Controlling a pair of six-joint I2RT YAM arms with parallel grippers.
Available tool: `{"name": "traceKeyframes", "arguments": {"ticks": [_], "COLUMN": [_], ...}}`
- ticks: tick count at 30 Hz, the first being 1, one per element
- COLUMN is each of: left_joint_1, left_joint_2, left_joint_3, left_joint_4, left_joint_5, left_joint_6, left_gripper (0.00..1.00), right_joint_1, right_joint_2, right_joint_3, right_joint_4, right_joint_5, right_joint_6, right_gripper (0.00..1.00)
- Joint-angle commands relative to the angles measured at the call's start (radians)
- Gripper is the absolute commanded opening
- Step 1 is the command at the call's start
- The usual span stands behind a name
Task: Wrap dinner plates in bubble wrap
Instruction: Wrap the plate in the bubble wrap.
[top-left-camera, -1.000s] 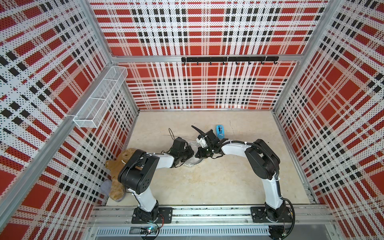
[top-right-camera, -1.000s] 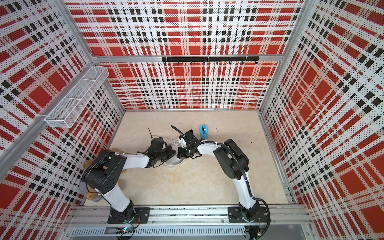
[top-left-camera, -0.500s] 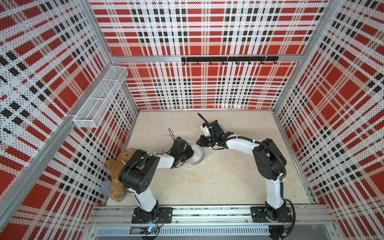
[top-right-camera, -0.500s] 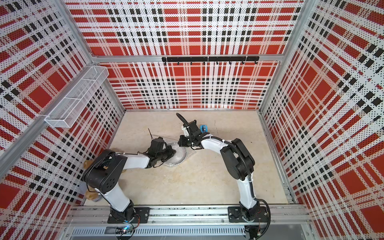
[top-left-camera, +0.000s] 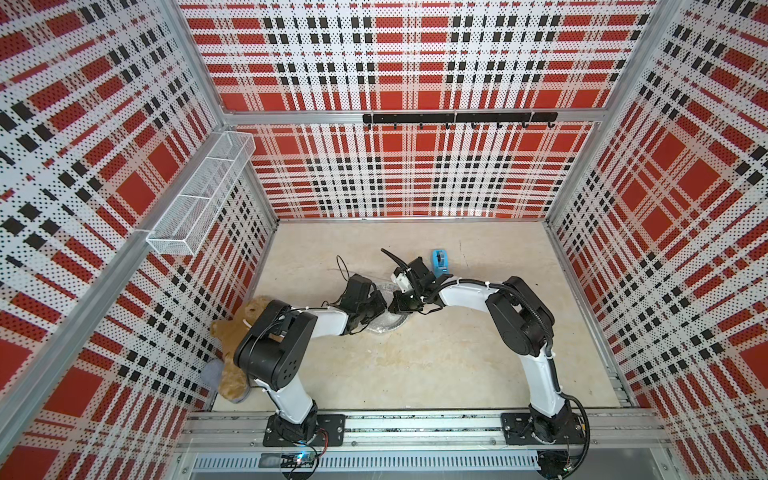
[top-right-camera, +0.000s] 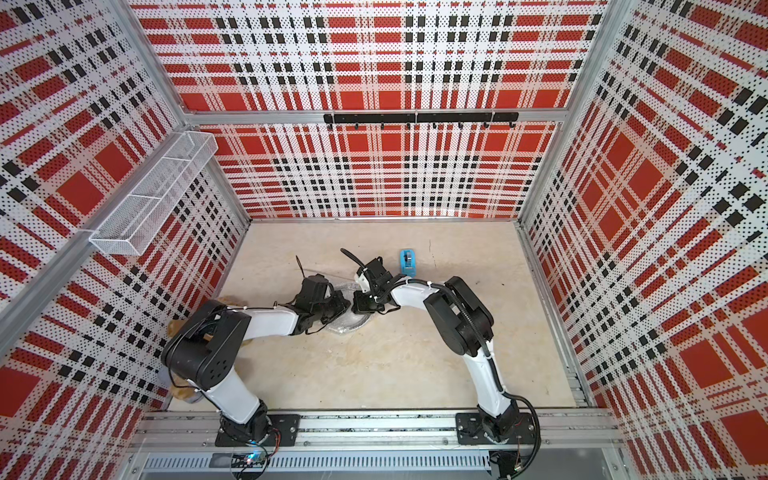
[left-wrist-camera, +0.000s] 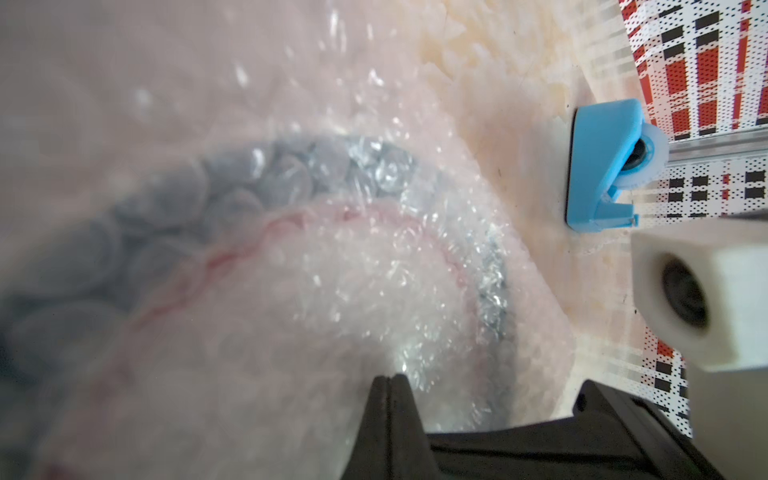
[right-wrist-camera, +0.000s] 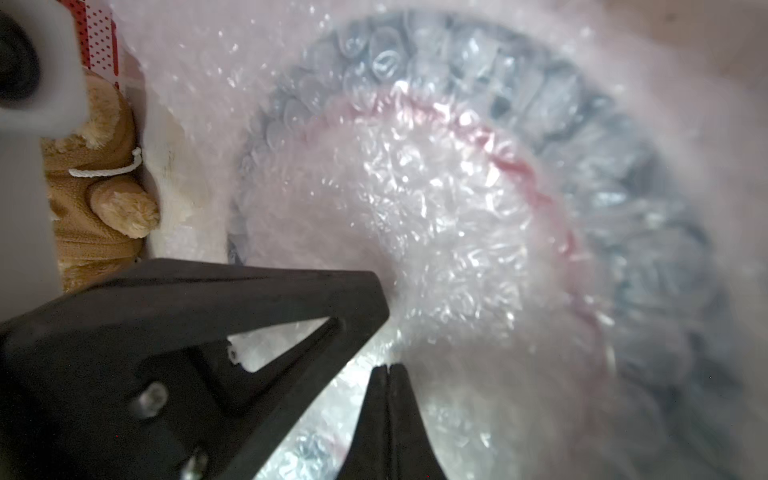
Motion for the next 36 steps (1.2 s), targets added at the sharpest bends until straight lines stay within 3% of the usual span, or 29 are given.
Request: {"name": "traceKeyframes", "arguments": {"ticks": [1, 6, 8, 13, 19, 24, 36], "left_joint_1": [0.035, 0.149, 0.237, 0.327, 0.232, 0.2, 0.294], "left_joint_2": [-0.076, -0.151, -0.114, 0.014, 0.076, 0.189, 0.327], "left_joint_3": [0.066, 0.165, 0.21, 0.321, 0.407, 0.42, 0.372], "left_joint_4": [-0.138, -0.233, -0.26, -0.286, -0.209, -0.191, -0.103], "left_joint_5": [-0.046, -0.118, -0.109, 0.029, 0.18, 0.211, 0.176], "left_joint_6": [0.047, 0.175, 0.211, 0.249, 0.259, 0.21, 0.222], "left_gripper": [0.06, 0.42, 0.46, 0.39, 0.23, 0.05, 0.0], "right_joint_1": [0.004, 0.004, 0.003, 0.004, 0.004, 0.003, 0.003], "right_joint_2": [0.026, 0.023, 0.022, 0.017, 0.02, 0.012, 0.016], "right_joint_3": [-0.055, -0.079, -0.077, -0.07, -0.072, -0.08, -0.083], "right_joint_4": [-0.111, -0.092, -0.087, -0.082, -0.077, -0.076, -0.078], "right_joint_5": [0.029, 0.032, 0.036, 0.043, 0.047, 0.055, 0.06], "right_joint_6": [-0.021, -0.006, -0.003, -0.002, 0.005, 0.007, 0.015], "right_gripper": [0.0, 0.0, 0.0, 0.0, 0.0, 0.0, 0.0]}}
